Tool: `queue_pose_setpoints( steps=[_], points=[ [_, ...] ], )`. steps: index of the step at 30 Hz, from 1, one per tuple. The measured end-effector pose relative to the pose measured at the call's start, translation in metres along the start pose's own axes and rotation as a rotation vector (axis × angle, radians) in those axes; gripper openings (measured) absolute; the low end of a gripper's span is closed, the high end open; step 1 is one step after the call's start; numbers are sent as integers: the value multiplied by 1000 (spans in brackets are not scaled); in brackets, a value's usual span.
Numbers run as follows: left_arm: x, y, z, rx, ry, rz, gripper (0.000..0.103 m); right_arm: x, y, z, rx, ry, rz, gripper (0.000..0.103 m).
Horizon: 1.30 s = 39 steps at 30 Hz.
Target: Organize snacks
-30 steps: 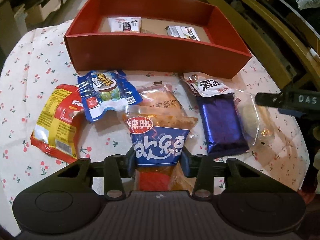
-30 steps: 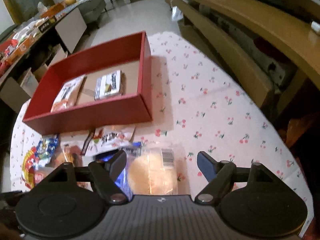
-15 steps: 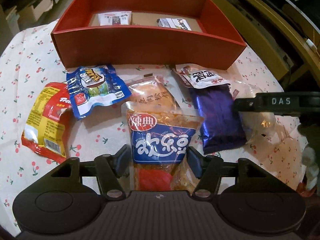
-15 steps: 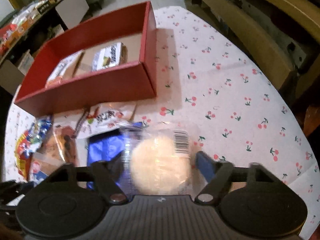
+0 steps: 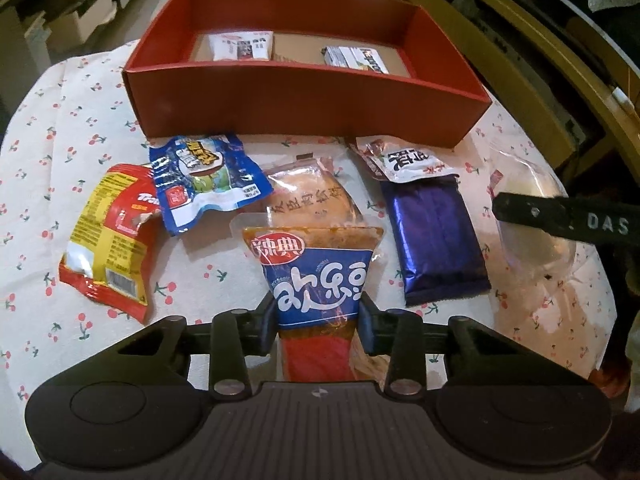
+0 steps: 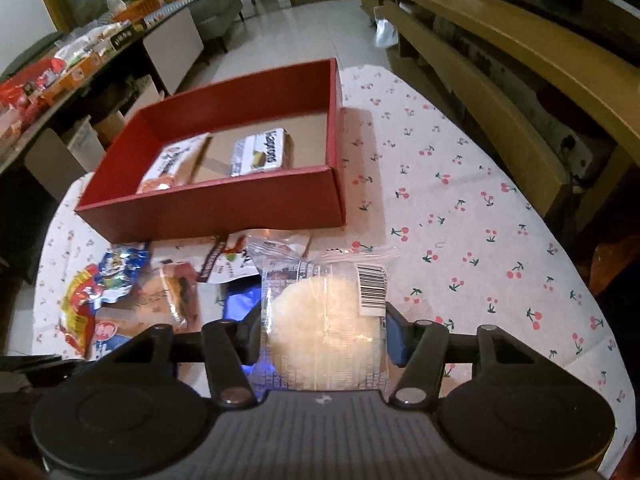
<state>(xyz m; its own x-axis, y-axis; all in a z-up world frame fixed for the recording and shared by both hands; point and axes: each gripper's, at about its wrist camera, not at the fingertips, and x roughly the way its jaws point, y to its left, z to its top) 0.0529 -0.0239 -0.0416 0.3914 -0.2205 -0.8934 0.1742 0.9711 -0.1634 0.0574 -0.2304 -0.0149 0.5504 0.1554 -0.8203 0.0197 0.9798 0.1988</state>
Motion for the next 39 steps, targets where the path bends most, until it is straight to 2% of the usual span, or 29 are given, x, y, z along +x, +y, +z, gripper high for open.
queue_pose_setpoints(
  steps=[21,39],
  points=[
    [-26,-1,10,-29,-73,-40,42,-15,12,0,-28,-69,30,64],
    [-37,0,41,-27,-157,-15,42,-17,35,15,-82,-117,32,64]
  ],
)
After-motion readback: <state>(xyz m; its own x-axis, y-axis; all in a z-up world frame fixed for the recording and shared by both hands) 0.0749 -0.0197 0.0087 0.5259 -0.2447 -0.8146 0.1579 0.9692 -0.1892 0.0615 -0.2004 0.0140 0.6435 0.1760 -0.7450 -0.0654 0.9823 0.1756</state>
